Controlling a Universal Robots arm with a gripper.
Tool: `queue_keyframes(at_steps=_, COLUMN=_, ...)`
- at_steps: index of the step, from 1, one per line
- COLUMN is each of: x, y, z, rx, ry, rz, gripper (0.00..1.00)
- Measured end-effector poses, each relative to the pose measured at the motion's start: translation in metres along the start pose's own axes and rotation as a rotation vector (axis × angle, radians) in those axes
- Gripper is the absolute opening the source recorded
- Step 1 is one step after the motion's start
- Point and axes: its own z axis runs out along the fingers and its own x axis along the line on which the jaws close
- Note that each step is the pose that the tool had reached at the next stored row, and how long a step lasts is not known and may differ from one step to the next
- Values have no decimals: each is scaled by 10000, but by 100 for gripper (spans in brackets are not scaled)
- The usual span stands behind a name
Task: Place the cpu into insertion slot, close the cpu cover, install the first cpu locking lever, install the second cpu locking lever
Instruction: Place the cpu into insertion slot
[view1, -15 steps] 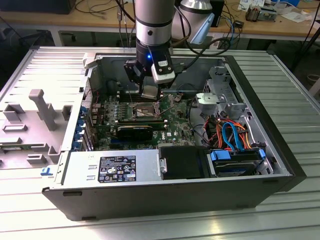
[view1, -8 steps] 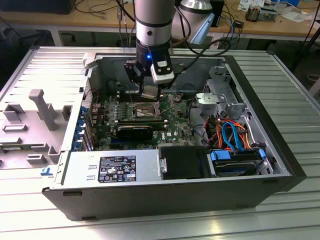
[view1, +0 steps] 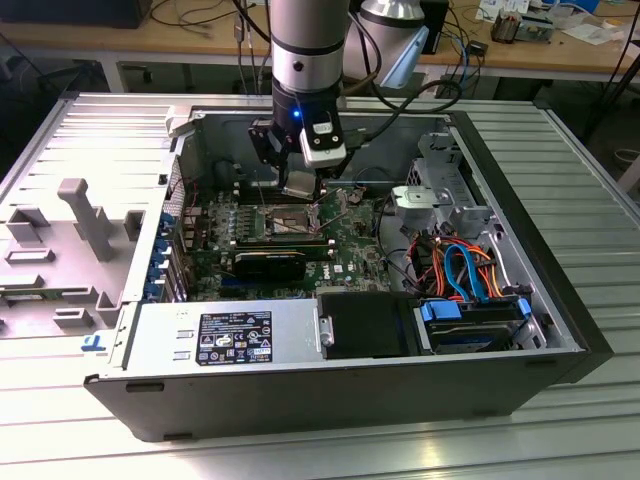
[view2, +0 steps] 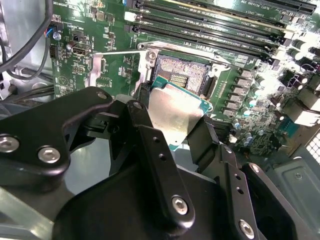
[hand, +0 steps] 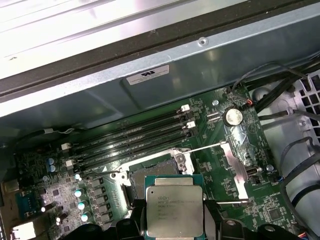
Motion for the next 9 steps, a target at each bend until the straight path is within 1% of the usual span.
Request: queue_keyframes(at_steps=9, x=0, y=0, z=6, rx=-5, ry=-21, rz=280, gripper=55)
